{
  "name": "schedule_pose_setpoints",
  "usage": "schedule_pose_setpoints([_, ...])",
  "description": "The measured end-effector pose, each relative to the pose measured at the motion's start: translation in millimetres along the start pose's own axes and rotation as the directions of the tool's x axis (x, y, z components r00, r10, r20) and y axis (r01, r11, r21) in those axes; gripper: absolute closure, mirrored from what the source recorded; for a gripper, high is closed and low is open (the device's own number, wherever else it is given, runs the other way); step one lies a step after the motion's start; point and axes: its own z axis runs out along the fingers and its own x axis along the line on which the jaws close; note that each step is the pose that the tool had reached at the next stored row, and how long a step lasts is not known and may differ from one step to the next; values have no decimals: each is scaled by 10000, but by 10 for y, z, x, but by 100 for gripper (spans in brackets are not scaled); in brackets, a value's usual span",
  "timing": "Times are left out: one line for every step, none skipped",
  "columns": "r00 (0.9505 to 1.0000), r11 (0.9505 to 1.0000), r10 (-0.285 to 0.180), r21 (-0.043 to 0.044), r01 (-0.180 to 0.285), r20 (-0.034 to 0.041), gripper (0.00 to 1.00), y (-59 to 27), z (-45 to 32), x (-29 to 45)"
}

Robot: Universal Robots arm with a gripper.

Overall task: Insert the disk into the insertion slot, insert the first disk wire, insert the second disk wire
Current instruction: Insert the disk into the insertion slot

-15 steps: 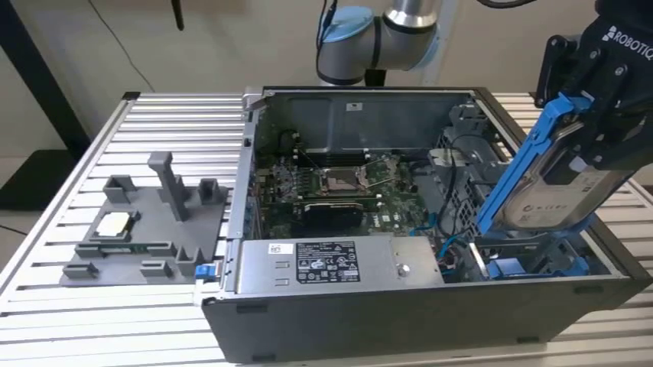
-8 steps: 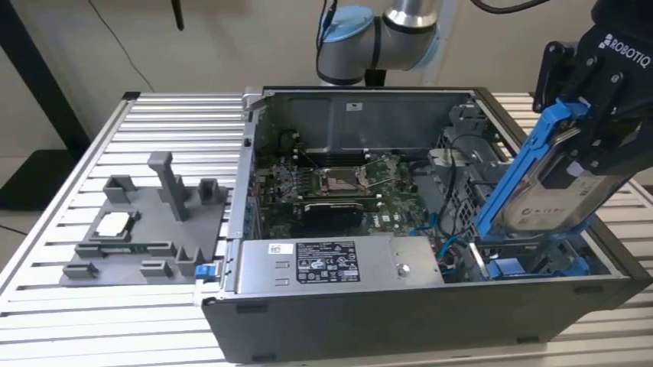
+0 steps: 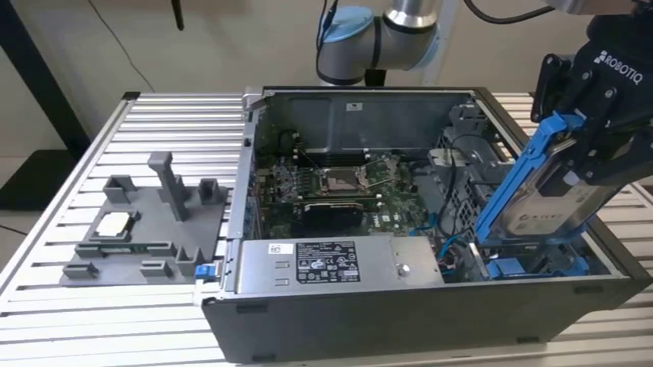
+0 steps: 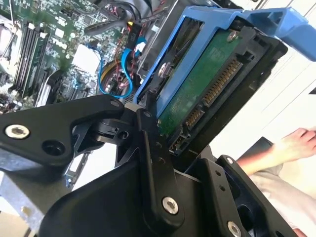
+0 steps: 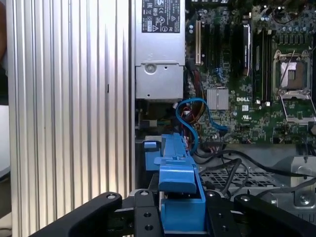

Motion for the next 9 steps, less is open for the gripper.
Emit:
schedule_pose_setpoints([10000, 10000, -1, 0, 1, 16, 67, -4, 13, -3])
schedule_pose_setpoints([10000, 10000, -2, 0, 2, 27, 67, -10, 29, -7])
schedule_pose_setpoints([10000, 10000, -2, -1, 2, 34, 67, -18, 45, -11])
schedule_pose_setpoints([10000, 10000, -2, -1, 2, 36, 67, -29, 58, -15])
schedule_pose_setpoints([10000, 10000, -2, -1, 2, 40, 67, -44, 73, -17])
schedule_pose_setpoints([10000, 10000, -2, -1, 2, 42, 67, -62, 89, -18])
schedule_pose_setpoints([10000, 10000, -2, -1, 2, 41, 67, -74, 103, -18])
schedule_pose_setpoints([10000, 10000, -3, -1, 3, 41, 67, -83, 120, -18])
schedule_pose_setpoints([10000, 10000, -3, -1, 3, 41, 67, -90, 139, -18])
